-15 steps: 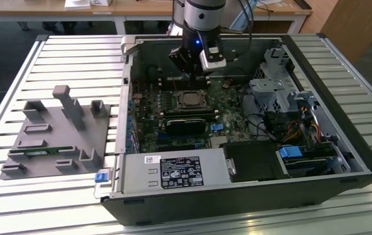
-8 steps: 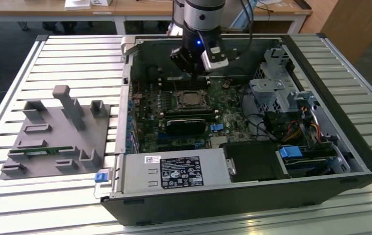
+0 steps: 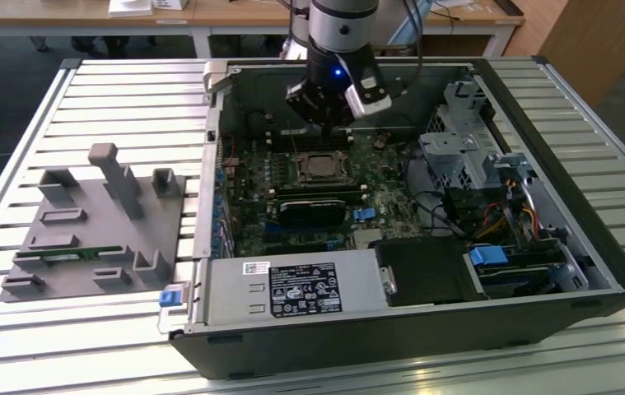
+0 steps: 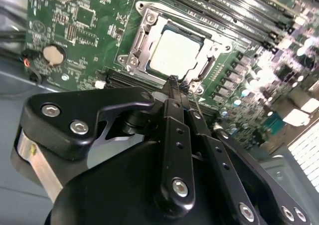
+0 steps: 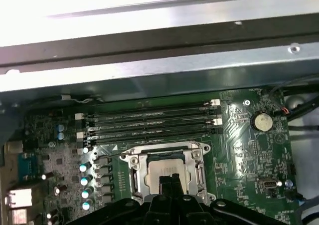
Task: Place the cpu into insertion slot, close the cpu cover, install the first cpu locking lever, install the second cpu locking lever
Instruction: 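Install the first cpu locking lever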
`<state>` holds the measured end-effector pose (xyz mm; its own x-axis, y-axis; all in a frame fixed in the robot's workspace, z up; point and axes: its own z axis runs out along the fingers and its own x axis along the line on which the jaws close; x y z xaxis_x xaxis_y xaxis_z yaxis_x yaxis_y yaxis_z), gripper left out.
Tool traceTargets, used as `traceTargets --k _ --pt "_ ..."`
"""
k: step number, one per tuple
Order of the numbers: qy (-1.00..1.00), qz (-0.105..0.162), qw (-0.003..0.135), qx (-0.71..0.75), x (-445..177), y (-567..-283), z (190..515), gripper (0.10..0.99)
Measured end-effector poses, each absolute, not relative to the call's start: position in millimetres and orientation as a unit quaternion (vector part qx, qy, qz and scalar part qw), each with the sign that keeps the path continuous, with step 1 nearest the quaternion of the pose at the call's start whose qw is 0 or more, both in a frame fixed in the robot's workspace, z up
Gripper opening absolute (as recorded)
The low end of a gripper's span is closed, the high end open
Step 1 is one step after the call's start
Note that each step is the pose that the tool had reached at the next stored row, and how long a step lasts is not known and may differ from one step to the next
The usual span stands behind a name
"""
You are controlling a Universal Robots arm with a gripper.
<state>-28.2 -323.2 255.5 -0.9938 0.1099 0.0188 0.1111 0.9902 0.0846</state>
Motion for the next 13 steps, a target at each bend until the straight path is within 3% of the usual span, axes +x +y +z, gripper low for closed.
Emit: traceTargets --k 13 --pt "-0.999 -0.043 0.006 -0.008 -39 -323 255 0.106"
